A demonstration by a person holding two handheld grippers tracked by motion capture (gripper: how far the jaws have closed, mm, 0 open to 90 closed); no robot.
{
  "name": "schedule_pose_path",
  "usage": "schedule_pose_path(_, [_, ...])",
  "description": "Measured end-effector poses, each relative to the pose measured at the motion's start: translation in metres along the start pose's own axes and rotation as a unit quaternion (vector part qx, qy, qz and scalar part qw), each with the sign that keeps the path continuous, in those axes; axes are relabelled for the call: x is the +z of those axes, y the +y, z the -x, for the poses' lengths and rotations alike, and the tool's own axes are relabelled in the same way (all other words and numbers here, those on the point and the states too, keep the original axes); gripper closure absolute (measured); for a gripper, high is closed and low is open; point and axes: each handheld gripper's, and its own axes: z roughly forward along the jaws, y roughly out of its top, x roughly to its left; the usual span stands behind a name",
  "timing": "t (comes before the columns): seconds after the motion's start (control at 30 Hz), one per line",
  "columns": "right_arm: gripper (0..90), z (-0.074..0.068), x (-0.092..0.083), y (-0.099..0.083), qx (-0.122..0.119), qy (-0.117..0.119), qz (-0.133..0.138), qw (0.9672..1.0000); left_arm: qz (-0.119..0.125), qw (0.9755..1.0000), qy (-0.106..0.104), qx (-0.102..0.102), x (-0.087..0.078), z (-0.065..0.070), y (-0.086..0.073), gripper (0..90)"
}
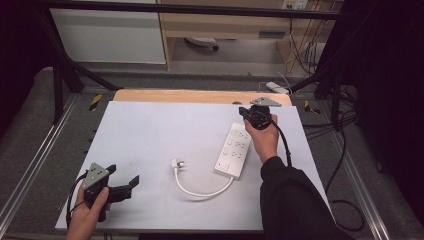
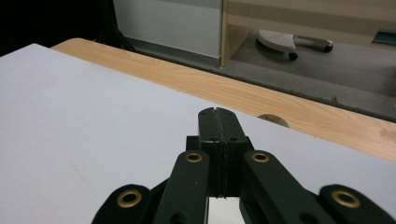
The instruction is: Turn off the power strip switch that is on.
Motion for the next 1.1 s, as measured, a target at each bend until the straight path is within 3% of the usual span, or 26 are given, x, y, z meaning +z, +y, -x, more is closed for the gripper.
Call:
schedule_pose_path(0.4, [90.0,0.0,0.014,-0.009,0.004,0.0,-0.034,0.9994,0.007,1.0,0.006,0.003,-0.004,-0.002,0.001,6.0])
schedule_pose_path(1.1, [90.0,-0.004,0.024,-0.022,0.003,0.008,-0.057,0.9983,0.004,1.0,0.004,0.0,-0.004,-0.003,0.0,6.0])
